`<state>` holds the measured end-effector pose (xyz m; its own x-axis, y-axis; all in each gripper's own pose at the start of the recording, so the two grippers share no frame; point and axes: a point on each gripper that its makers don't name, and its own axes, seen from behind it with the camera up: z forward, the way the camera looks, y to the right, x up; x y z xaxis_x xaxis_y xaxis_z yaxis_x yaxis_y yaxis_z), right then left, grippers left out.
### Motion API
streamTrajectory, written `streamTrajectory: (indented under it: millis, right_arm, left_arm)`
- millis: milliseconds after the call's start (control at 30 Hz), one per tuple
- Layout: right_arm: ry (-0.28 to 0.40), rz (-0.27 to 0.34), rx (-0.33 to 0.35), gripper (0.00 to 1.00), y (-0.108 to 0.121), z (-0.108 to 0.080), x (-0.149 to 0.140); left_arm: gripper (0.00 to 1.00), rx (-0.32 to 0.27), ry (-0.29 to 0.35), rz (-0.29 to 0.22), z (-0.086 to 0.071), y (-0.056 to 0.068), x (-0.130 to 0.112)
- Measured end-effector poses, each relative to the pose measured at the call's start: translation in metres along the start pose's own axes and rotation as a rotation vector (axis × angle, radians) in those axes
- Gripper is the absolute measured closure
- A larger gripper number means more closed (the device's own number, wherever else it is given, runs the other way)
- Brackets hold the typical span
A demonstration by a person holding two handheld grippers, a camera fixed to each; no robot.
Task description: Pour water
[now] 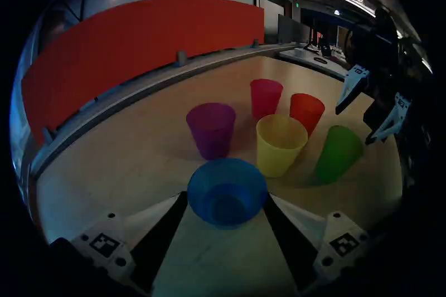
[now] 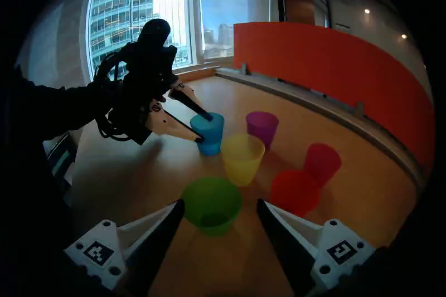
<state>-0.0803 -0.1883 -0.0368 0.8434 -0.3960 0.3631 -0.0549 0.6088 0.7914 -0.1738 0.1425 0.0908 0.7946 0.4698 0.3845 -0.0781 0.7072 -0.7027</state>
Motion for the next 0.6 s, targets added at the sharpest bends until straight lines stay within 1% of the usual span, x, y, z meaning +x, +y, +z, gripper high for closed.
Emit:
streamTrajectory:
  millis: [167,367,433,600]
  right_arm:
    - [-0.001,0.001,0.0,0.0,0.0005,-0.0002,-0.0009]
    - [0.003,0.005,0.003,0.0,0.0001,0.0,-0.0011]
    - [0.003,0.006,0.003,0.0,0.0002,0.0001,-0.0016]
    - [0.002,0.007,0.003,0.0,0.0,0.0002,-0.0026]
  left_arm:
    - [0.03,0.0,0.007,-0.006,0.0026,-0.0001,0.0026]
    - [0.07,0.002,0.011,-0.001,0.0041,0.001,0.0051]
    - [0.11,0.004,0.011,0.001,0.0049,0.0012,0.0056]
    - [0.11,0.013,0.012,-0.004,0.0067,0.0,0.0067]
